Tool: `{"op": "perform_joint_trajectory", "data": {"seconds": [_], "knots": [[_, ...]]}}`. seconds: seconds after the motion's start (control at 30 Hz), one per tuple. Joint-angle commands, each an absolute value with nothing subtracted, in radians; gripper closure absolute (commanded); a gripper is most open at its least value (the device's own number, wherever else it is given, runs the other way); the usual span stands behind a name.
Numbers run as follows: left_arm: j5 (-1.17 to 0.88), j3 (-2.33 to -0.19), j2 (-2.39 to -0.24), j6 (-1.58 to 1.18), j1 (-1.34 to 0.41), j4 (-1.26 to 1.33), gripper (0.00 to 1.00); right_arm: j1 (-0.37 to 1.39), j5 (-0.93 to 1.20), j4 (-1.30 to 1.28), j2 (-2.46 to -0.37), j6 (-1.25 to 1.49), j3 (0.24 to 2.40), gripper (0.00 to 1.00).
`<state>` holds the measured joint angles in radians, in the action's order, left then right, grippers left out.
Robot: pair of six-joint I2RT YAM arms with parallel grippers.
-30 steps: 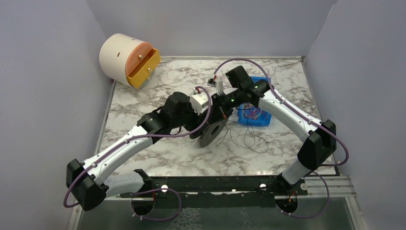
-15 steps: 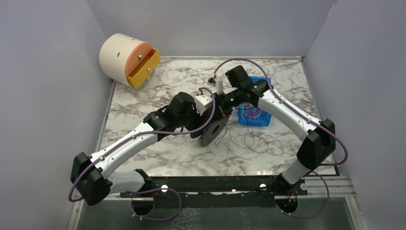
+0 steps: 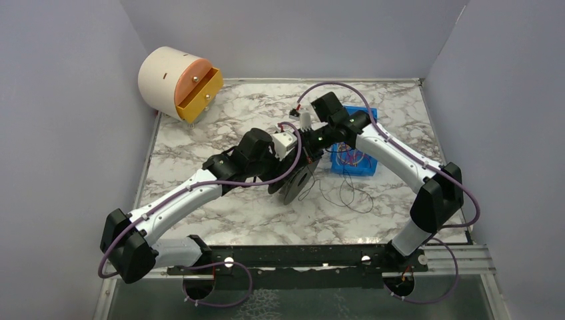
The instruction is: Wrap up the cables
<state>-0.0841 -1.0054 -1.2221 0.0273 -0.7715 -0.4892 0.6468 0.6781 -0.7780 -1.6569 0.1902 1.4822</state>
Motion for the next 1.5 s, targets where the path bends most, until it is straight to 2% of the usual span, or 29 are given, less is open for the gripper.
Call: {"op": "perform_joint_trajectory", "data": {"seconds": [0.0, 0.43, 1.07, 1.13, 1.47], "knots": [[-0.082, -0.989, -1.189, 0.024, -0.765, -0.448, 0.40, 0.648, 0.598, -0.773, -1.675, 0.203, 1.481, 0.99], [-0.094, -0.999, -1.230, 0.029, -0.762, -0.446, 0.38, 0.649, 0.554, -0.782, -1.701, 0.207, 1.498, 0.99], [-0.061, -1.014, -1.293, 0.023, -0.753, -0.441, 0.38, 0.648, 0.647, -0.732, -1.650, 0.221, 1.473, 0.99], [-0.068, -1.015, -1.295, 0.023, -0.750, -0.437, 0.41, 0.649, 0.647, -0.730, -1.647, 0.220, 1.472, 0.99], [-0.079, -1.008, -1.292, 0.021, -0.747, -0.435, 0.74, 0.649, 0.639, -0.721, -1.634, 0.225, 1.453, 0.99]]}}
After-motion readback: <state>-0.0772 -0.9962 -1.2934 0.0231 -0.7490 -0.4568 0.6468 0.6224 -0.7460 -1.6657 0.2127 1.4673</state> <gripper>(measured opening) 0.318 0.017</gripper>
